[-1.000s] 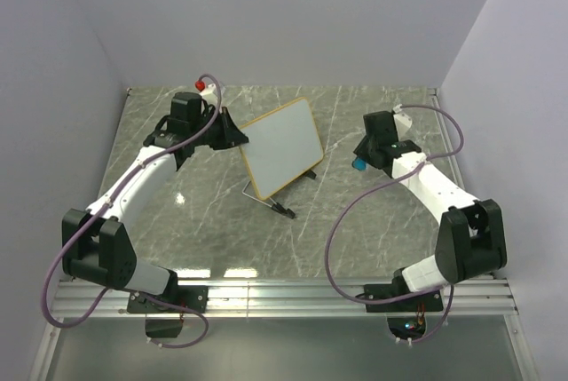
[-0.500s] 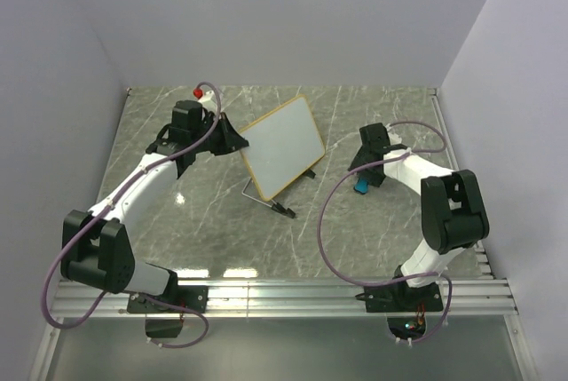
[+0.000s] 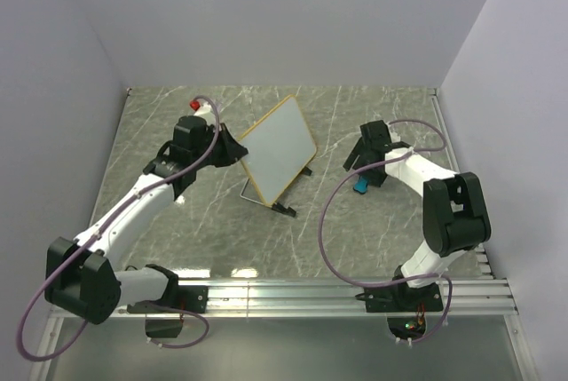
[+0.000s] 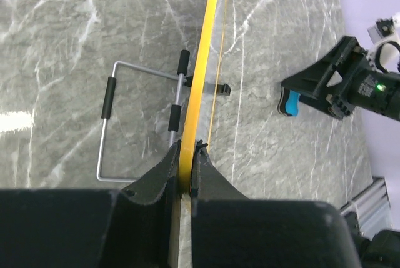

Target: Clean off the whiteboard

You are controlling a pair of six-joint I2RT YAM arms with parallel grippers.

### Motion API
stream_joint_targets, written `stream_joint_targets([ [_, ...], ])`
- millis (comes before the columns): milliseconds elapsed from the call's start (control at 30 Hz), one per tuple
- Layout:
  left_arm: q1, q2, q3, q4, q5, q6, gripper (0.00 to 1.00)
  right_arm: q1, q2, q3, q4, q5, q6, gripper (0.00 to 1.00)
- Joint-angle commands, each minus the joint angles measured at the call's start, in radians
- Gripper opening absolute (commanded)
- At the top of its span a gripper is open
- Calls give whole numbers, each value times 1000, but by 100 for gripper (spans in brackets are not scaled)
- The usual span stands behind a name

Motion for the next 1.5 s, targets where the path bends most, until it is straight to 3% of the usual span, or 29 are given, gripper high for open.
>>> stream_joint_targets([
  [0,-31,-58,-67,-89,-227,-14,0,-5,-70,47,-41,-21,13,79],
  [400,-181,-193,-188,-155,-422,-165,0,1,-158,-50,-7,-100,65,81],
  [600,-195,-234,-251,-188,-540,-213,0,3,-215,-82,-1,-107,68,81],
  [833,-207,-198,-303,-169,-562,-210,0,0,-290,-122,-13,-90,55,81],
  [1167,-322,-156,-314,-224,-736,-274,15,0,-343,-166,-9,-90,67,81],
  [1333,-368,-144,-270,-291,-877,-294,14,0,-383,-195,-15,-91,73,81],
  [1467,-370,-104,-210,-368,-924,-248,5,0,-419,-220,-18,-94,79,80],
])
